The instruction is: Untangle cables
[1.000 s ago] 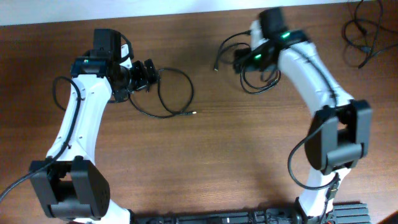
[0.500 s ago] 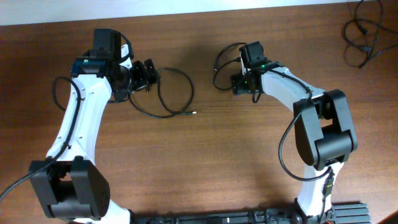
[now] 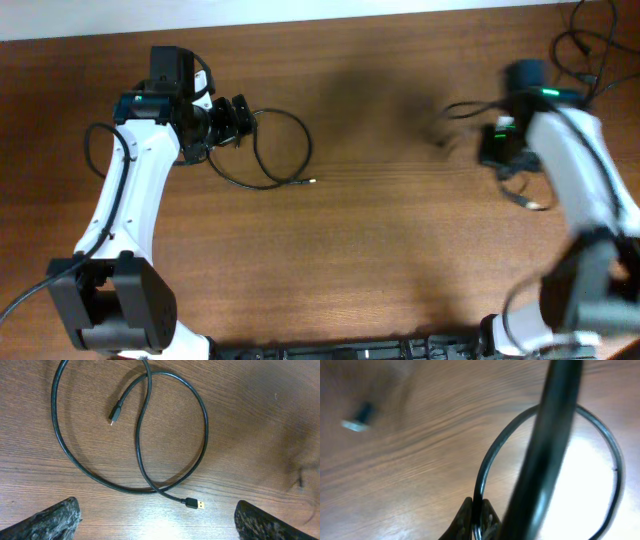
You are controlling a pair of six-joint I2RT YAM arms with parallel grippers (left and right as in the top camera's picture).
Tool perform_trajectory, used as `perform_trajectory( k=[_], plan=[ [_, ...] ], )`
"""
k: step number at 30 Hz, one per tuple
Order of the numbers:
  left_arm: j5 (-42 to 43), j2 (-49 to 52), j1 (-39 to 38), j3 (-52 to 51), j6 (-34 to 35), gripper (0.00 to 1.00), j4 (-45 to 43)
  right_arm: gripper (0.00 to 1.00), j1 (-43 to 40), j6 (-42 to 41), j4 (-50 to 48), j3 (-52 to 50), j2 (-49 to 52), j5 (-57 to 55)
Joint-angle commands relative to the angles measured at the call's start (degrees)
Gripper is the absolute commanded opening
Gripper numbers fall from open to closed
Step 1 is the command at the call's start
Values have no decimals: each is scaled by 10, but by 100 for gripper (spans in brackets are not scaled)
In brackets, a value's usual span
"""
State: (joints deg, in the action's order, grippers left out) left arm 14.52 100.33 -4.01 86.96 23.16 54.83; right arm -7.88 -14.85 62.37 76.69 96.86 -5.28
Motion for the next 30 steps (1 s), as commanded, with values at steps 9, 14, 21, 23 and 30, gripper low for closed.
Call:
perform_trajectory(
  k=[9,14,21,23,30],
  plan=[
    [-4,3,0,8,-5,99,0,4,-332,-95,-265,-80,-25,-46],
    [-4,3,0,8,-5,99,0,84,-335,35,-369,-101,71,-47],
    [-4,3,0,8,-5,99,0,99,-319,34,-258,-20,-24,27],
    [-4,3,-1,8,-5,99,0,99,-284,14,-197,-20,-46,186],
    [-4,3,-1,8,-5,99,0,99,5,0,-225,-54,-40,337]
  ],
)
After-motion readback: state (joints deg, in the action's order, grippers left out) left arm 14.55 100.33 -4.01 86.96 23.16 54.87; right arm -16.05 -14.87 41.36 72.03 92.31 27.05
